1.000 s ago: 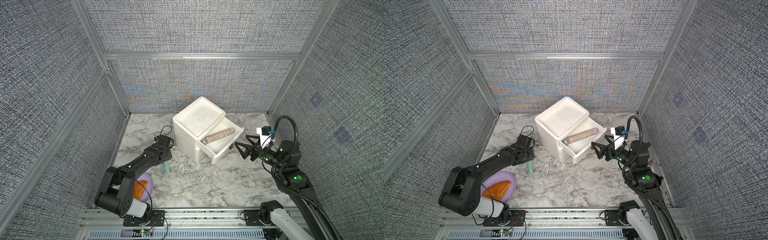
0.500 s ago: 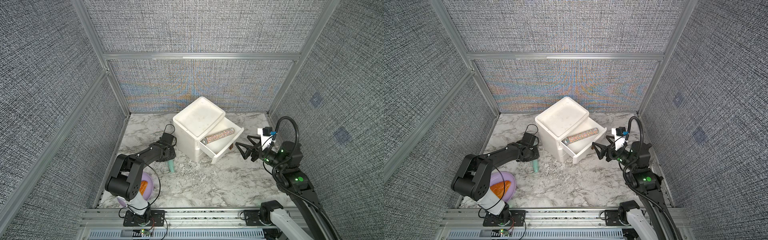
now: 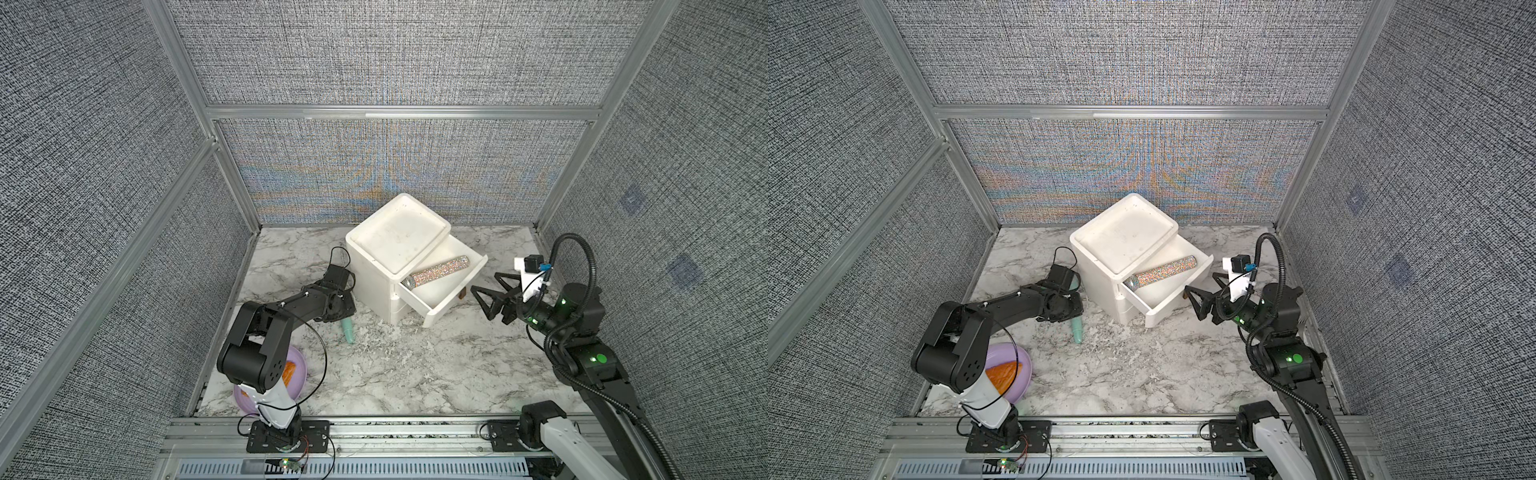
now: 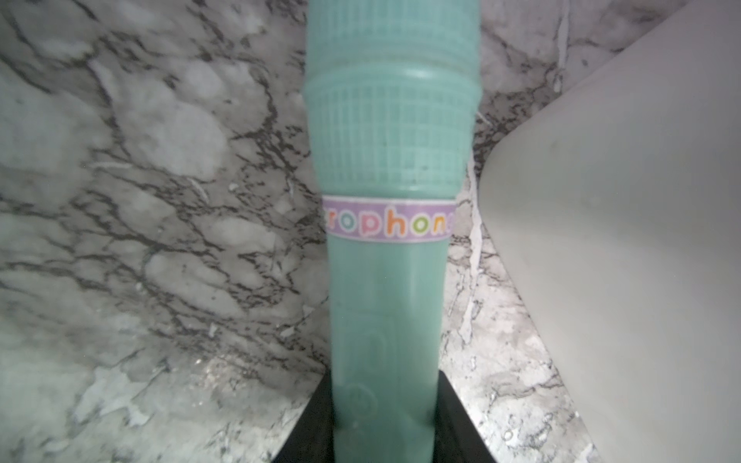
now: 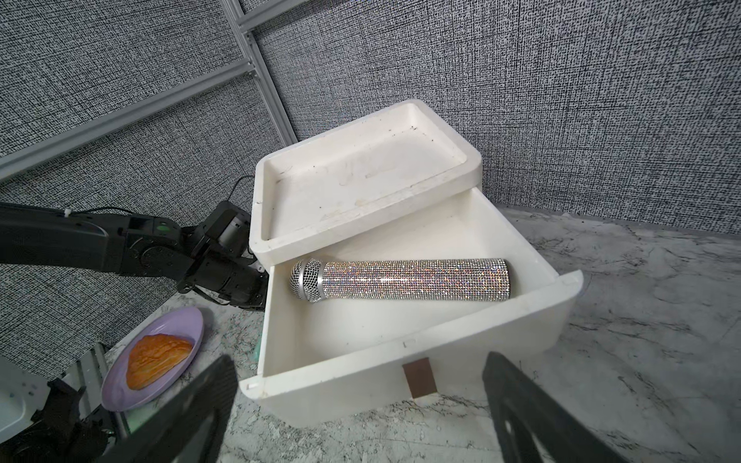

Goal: Take the microphone out of the drawer
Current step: Place the microphone at the center of the board.

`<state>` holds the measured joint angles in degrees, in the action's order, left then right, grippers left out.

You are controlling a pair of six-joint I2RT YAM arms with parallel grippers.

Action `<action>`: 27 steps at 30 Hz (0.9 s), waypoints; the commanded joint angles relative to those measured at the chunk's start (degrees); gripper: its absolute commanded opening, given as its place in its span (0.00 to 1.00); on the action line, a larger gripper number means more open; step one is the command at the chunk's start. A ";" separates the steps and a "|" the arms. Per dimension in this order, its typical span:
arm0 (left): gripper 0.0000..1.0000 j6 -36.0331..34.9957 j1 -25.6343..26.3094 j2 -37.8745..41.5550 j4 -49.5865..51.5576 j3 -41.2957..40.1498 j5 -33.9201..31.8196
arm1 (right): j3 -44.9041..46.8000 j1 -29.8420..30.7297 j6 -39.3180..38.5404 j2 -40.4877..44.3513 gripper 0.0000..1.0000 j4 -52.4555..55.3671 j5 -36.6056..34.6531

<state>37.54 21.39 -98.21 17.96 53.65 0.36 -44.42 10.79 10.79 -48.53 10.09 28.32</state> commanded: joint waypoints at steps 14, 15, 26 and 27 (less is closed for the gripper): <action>0.57 -0.10 0.05 0.48 1.89 0.22 -0.62 | -0.80 0.02 -0.68 1.56 0.98 1.02 -1.70; 0.57 -0.10 0.03 0.47 2.04 0.29 -0.61 | -0.81 -0.06 -0.76 1.65 0.98 1.14 -1.79; 0.64 -1.11 0.06 2.35 3.92 1.34 -0.88 | -1.04 0.00 -1.12 1.75 0.98 1.94 -2.21; 0.64 -1.15 -0.01 2.87 4.06 1.37 -0.87 | -1.02 -0.05 -1.07 1.70 0.98 1.79 -2.15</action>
<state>37.28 21.45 -96.38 20.80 54.37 -0.08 -45.04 10.79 9.98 -46.50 12.19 26.61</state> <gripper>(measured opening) 0.644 0.978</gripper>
